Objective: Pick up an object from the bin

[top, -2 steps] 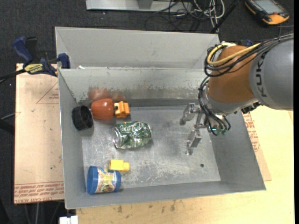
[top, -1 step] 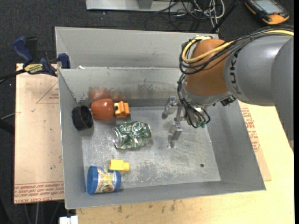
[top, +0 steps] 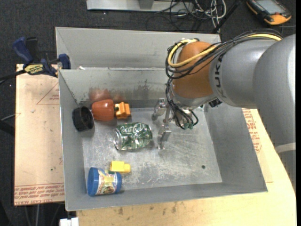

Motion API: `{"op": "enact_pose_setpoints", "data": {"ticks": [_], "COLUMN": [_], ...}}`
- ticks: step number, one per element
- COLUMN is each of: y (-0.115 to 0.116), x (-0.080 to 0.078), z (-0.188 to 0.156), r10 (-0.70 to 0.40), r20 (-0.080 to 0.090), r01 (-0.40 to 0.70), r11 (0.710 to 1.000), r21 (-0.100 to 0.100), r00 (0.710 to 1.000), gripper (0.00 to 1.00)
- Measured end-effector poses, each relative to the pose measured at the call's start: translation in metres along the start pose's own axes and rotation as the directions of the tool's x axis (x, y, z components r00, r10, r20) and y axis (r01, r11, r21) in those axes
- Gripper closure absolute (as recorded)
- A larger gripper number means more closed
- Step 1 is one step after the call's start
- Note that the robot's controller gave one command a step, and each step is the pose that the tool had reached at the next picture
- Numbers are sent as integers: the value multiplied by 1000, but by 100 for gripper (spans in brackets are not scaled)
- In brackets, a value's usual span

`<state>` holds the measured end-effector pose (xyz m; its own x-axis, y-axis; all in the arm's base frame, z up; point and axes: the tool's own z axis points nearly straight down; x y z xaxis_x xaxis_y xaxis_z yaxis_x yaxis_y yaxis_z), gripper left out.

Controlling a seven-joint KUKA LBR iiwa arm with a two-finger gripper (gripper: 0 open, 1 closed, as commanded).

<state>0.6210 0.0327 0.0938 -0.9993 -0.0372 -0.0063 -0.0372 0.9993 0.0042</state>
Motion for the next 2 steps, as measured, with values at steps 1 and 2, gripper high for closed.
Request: {"op": "enact_pose_setpoints", "data": {"ticks": [1, 2], "y": [28, 61], "x": [7, -17], "z": [17, 20], "r10": [-100, -75], "r20": [-2, 5], "r01": [100, 75], "r11": [995, 997], "r21": [5, 3], "r00": [995, 997], "gripper": [0, 100]}}
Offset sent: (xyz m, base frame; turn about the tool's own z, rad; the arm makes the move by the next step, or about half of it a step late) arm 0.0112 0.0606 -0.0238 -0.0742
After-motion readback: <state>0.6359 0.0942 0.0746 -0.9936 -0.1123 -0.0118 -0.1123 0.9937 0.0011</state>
